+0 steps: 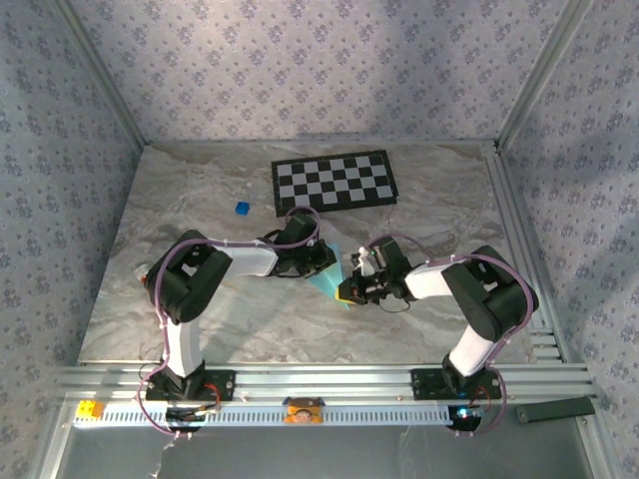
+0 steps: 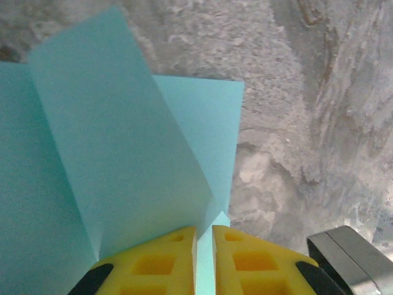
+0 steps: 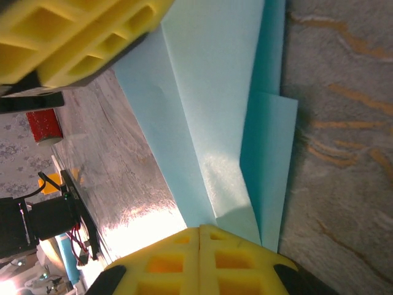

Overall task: Fold a paper plane with a square sheet of paper (pick it up from the middle)
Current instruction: Fourth fold the wing at the center of the table.

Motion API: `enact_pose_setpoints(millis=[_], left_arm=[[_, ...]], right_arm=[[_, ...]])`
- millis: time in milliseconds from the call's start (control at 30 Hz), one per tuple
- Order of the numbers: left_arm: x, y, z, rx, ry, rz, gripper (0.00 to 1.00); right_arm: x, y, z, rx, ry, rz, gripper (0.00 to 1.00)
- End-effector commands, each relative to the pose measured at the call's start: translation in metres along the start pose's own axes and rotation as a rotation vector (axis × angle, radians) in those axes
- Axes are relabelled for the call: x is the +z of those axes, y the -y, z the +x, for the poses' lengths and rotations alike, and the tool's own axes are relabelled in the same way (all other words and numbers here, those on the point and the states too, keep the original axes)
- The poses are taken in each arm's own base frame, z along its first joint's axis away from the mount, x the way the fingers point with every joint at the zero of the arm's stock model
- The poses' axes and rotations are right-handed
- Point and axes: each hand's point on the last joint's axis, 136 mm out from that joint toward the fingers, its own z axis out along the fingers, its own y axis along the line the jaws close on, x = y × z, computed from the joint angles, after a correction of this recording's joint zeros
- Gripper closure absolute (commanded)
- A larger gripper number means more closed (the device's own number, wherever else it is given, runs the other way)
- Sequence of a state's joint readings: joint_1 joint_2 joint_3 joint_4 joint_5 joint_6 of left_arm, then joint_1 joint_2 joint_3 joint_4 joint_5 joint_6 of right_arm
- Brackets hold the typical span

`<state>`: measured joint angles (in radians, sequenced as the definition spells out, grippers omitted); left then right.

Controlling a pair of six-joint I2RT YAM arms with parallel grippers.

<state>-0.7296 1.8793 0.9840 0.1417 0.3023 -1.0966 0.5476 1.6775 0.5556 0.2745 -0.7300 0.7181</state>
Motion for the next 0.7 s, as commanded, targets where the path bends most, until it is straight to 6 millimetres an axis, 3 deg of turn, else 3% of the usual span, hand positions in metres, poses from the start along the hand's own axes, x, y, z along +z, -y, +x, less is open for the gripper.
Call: enact_pose_setpoints(millis=[0, 167, 333, 667], left_arm=[[-0.022, 0.033, -0.002, 0.074, 0.016, 0.053, 0.85], [-0.025, 0.029, 0.014, 0.070, 0.010, 0.040, 0.86], [-0.013, 0.021, 0.036, 0.076, -0.044, 0.020, 0.90], [0.014, -0.025, 0.050, 0.016, -0.081, -0.075, 0.91]], right_arm=[[0.000, 0.041, 0.031, 0.132, -0.069, 0.133, 1.00], [-0.001, 0.041, 0.030, 0.136, -0.063, 0.140, 1.00], [-0.002, 0.043, 0.029, 0.140, -0.060, 0.144, 1.00], [-0.003, 0.041, 0.029, 0.138, -0.056, 0.136, 1.00]])
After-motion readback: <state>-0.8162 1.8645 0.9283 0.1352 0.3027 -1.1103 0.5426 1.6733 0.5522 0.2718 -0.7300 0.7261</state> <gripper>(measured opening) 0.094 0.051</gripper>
